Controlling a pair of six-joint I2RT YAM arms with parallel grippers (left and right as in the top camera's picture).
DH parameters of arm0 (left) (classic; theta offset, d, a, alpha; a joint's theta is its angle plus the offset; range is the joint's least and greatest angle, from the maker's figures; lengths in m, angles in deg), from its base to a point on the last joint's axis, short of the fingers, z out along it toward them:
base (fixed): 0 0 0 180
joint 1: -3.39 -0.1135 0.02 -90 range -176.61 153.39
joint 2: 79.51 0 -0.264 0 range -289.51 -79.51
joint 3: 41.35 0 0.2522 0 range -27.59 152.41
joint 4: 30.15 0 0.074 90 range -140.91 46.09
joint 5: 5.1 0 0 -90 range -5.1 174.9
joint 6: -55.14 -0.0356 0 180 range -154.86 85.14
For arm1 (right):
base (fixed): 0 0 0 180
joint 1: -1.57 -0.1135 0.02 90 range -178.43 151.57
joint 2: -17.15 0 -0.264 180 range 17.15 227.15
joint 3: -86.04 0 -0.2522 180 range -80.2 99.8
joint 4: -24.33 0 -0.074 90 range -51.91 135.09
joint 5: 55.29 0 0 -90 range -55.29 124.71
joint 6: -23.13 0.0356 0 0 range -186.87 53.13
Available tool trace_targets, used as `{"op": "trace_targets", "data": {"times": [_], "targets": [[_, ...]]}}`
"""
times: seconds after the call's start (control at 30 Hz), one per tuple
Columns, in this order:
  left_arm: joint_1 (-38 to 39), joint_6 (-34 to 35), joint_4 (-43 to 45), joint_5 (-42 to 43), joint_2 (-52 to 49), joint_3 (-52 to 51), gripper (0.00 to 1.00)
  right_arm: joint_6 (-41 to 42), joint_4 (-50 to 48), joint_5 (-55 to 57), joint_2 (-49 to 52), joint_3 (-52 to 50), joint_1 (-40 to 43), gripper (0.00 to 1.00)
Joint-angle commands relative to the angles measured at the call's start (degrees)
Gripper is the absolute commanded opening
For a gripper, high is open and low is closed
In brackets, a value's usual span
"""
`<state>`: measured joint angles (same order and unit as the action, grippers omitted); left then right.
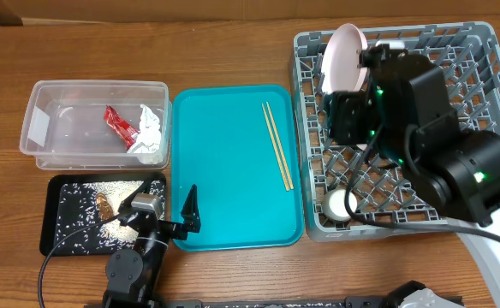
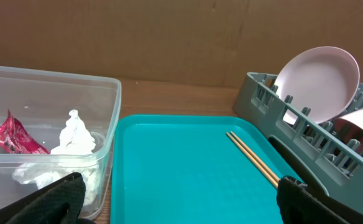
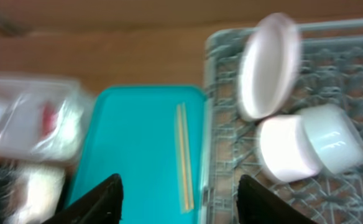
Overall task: Sort waste into correct bins and load items into the dishwasher
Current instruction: 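Move right gripper to the chopsticks on the teal tray and grasp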
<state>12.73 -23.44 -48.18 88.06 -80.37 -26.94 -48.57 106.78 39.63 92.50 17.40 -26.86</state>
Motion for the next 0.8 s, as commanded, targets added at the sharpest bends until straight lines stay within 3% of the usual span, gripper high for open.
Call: {"op": "trace_targets", "data": {"times": [0.0, 0.17, 0.33, 0.53, 0.77], "targets": [[-0.3, -1.1, 0.0, -0.6, 0.5, -0.4, 1.0, -2.5, 1.9, -11.0, 2.3, -0.6, -2.4, 0.55], [-0.3, -1.1, 0.0, -0.6, 0.5, -0.4, 1.0, -2.0, 1.0, -4.8, 9.7, -5.1, -7.0, 0.53], [-0.3, -1.1, 0.0, -0.6, 0.5, -0.4, 1.0, -3.8, -5.7, -4.0, 23.1, -6.7, -8.5, 0.34], [-0.3, -1.1, 0.0, -0.6, 0.5, -0.4, 1.0, -5.1, -11.1, -1.6, 37.3, -6.7, -8.5, 0.34], [-0.3, -1.1, 0.0, -0.6, 0.5, -0.4, 1.0, -5.1, -13.8, 3.0, 44.5, -6.7, -8.2, 0.37]]}}
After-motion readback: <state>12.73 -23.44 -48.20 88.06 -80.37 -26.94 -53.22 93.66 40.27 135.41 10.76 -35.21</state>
